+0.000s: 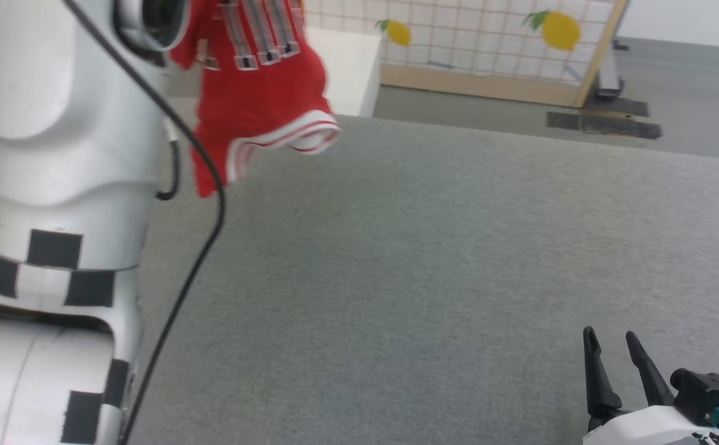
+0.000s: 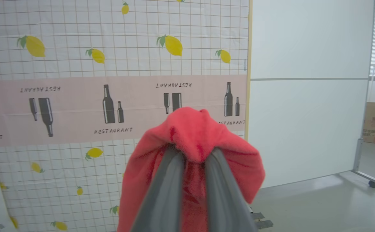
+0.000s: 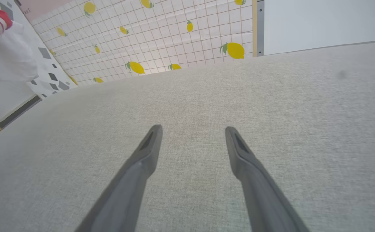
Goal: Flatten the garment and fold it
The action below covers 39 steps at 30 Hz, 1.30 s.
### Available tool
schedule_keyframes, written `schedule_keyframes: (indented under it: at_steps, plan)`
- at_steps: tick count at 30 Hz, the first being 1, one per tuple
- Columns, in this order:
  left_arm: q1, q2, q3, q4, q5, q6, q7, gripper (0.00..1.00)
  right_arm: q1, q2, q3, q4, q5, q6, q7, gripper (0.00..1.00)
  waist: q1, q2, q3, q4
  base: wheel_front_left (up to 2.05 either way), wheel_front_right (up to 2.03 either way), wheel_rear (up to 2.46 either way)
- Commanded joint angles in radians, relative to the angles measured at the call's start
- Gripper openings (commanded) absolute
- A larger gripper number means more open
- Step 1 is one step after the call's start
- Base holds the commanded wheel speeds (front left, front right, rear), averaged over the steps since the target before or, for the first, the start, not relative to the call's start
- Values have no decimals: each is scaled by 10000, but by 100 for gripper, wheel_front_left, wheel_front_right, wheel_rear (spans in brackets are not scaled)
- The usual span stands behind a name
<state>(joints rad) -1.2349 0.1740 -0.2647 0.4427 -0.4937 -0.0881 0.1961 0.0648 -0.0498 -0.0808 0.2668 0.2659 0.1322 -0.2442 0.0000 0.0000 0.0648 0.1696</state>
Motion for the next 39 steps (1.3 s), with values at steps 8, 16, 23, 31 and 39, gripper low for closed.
schedule_keyframes:
  at_steps: [8, 16, 23, 31, 39]
  plan:
    - [243, -1015, -910, 159, -1191, -292, 461, 0, -85, -5, -87, 386, 85, -15, -159, 100, 0, 0, -657, -1770, 0, 0, 0]
    - [2818, -1224, -2603, 497, -2300, -361, 707, 0, -134, -5, -331, 224, -74, -15, -172, 100, 0, 0, -608, -2222, 0, 0, 0]
    - [5965, -1235, -4935, 935, -4180, 214, 1477, 0, -81, -5, -360, 279, 96, -15, -174, 100, 0, 0, -562, -2372, 0, 0, 0]
    - [7657, -1236, -6429, 2089, -4530, 767, 2147, 0, -166, -5, -320, 253, 199, -15, -175, 100, 0, 0, -568, -2228, 0, 0, 0]
    - [6535, -914, -4484, 447, -5443, 1218, 579, 100, 11, -5, -523, 108, 202, -15, -175, 100, 0, 0, -1010, -1598, 0, 0, 0]
